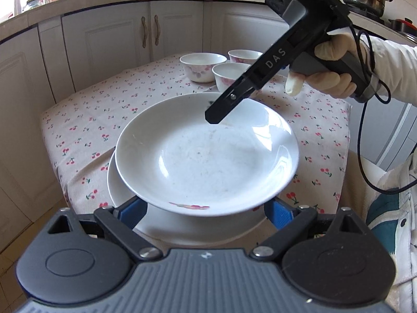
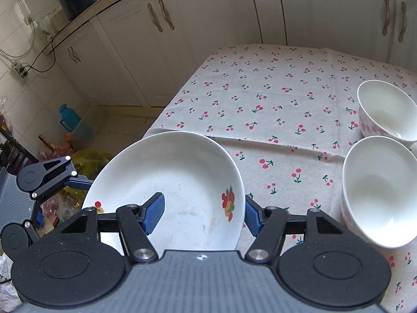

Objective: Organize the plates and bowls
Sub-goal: 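Lower the oval dish with both tools onto the plate stack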

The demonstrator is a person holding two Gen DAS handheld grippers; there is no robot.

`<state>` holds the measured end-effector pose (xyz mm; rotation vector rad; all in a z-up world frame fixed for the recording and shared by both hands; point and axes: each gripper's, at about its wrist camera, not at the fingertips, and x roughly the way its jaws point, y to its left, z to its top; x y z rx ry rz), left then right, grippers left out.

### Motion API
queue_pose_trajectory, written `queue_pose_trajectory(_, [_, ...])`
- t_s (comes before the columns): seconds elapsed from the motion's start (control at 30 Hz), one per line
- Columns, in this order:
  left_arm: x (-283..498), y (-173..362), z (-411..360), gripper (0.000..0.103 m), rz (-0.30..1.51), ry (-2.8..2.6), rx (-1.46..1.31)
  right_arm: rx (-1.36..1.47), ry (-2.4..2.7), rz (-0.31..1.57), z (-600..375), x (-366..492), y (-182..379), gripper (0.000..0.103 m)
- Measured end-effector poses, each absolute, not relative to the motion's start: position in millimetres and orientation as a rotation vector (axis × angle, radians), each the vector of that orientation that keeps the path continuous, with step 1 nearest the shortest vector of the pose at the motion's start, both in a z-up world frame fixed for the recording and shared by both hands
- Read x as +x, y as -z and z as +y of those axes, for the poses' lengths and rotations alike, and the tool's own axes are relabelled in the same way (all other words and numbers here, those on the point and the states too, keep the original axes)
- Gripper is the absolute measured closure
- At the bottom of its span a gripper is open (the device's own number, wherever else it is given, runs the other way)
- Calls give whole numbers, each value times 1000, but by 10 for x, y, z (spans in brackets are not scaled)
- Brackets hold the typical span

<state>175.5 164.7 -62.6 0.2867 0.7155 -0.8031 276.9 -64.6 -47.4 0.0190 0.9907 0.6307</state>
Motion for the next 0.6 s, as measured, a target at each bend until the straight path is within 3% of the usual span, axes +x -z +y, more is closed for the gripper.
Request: queue_pose_trajectory(0.6, [1785,595,1620,7,789,796,294,29,-632,1005,-629,2775,510,33])
